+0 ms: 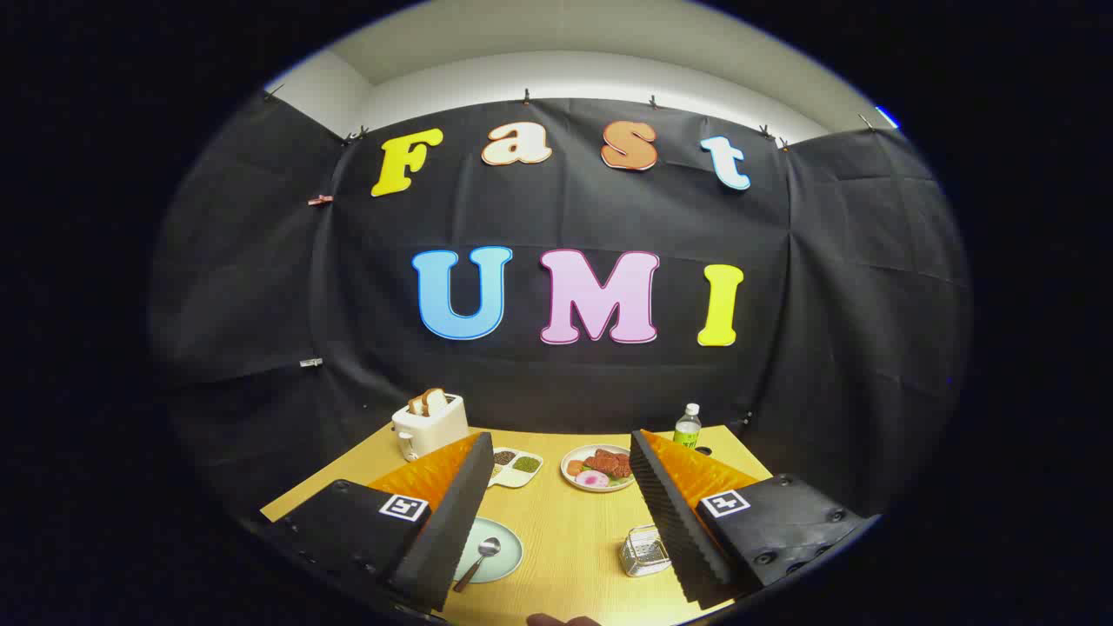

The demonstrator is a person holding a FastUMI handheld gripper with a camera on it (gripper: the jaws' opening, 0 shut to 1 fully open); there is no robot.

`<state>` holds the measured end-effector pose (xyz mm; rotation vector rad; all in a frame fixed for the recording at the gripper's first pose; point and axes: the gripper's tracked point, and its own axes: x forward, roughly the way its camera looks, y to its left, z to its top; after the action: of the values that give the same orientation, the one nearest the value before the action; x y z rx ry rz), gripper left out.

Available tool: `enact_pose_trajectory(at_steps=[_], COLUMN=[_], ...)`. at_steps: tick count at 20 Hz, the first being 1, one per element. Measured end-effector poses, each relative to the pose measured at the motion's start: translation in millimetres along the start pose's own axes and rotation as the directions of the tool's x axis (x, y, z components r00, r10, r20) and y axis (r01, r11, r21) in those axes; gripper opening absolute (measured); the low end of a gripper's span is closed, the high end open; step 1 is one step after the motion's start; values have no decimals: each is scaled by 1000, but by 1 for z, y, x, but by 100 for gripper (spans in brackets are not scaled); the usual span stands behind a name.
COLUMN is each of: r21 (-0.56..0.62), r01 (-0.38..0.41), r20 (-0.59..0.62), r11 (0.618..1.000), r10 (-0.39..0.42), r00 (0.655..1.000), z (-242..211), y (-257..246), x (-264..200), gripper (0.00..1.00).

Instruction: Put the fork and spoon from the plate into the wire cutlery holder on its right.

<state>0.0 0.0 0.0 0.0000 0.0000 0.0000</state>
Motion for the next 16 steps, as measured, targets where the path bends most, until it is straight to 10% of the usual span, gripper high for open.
enact_pose_trajectory(at_steps=[16], r21=[21], r01=[37], r20=[-41], r11=[999], r10=[-36], r00=[999], z=[-38], y=[22], x=[15], gripper=[99])
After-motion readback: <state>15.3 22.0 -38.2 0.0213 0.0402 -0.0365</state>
